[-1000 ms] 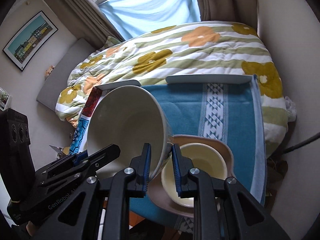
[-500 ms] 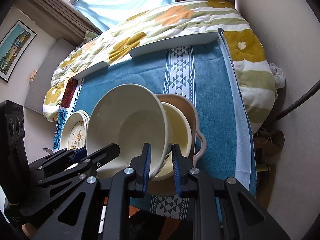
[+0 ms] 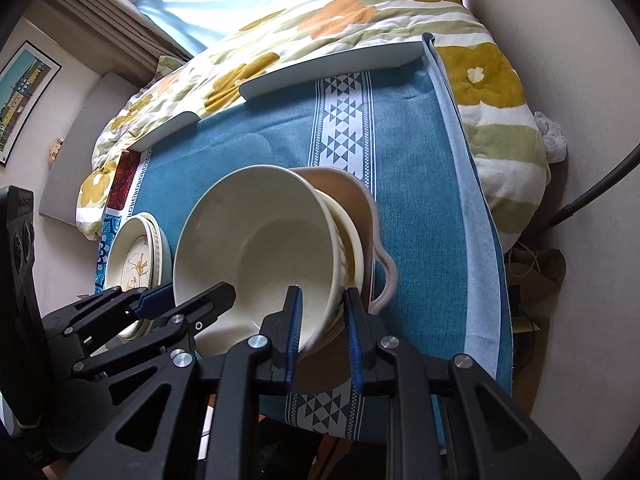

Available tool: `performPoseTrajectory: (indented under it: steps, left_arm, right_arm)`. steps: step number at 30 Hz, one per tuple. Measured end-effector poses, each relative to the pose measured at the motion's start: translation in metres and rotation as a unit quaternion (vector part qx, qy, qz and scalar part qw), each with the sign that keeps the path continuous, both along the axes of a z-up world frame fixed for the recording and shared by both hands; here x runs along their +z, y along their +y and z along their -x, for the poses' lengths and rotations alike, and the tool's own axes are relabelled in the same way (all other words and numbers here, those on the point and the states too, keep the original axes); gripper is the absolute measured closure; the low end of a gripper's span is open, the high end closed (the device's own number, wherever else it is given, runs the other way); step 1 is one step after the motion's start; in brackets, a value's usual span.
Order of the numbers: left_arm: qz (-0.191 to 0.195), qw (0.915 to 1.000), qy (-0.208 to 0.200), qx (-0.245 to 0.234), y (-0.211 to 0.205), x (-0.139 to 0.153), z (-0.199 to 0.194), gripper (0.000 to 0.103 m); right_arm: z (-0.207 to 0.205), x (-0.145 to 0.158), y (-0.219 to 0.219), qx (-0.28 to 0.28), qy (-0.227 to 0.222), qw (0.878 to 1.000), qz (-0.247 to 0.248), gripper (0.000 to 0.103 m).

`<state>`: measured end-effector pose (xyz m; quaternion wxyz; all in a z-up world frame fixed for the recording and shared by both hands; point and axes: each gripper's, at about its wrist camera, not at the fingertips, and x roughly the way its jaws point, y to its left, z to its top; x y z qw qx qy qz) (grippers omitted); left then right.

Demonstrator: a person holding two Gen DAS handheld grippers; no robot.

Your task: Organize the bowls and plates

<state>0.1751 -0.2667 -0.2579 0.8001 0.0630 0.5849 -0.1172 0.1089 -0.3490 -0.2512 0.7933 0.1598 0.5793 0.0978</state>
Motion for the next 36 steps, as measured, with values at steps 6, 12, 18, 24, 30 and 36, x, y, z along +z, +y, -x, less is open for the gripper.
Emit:
performPoseTrajectory:
  steps: [6,12,18,24,30,36]
  left_arm:
    - [-0.014,0.9999,0.003,-0.001,-0.001,-0.004,-0.004,0.08]
    - [-0.029,0.9996,0.003,-0.006,-0.003,-0.007,-0.005,0.08]
    - [-0.029,0.9996,0.003,-0.007,-0.003,-0.007,-0.006,0.08]
    - [-0.023,0.9997,0.002,-0.002,0.0,-0.004,-0.005,0.08]
    - [-0.002,0.9992,-0.037,0.01,0.016,0.034,-0.004,0.08]
    - [0.035,0.9949,-0.092,0.018,0.038,0.08,0.008,0.078]
  right_arm:
    - [0.0,0.0,-0.001,0.003,0.001,1.0,0.004,0.084]
    - [-0.003,0.001,0.0,0.004,0.002,1.0,0.005,0.084]
    - [-0.003,0.002,0.002,0.013,0.003,1.0,0.016,0.084]
    - [-0.003,0.005,0.001,0.015,0.0,1.0,0.013,0.084]
    - [0.001,0.036,-0.009,0.019,-0.042,0.999,-0.002,0.084]
    - [0.006,0.073,-0.022,0.033,-0.089,0.995,0.005,0.084]
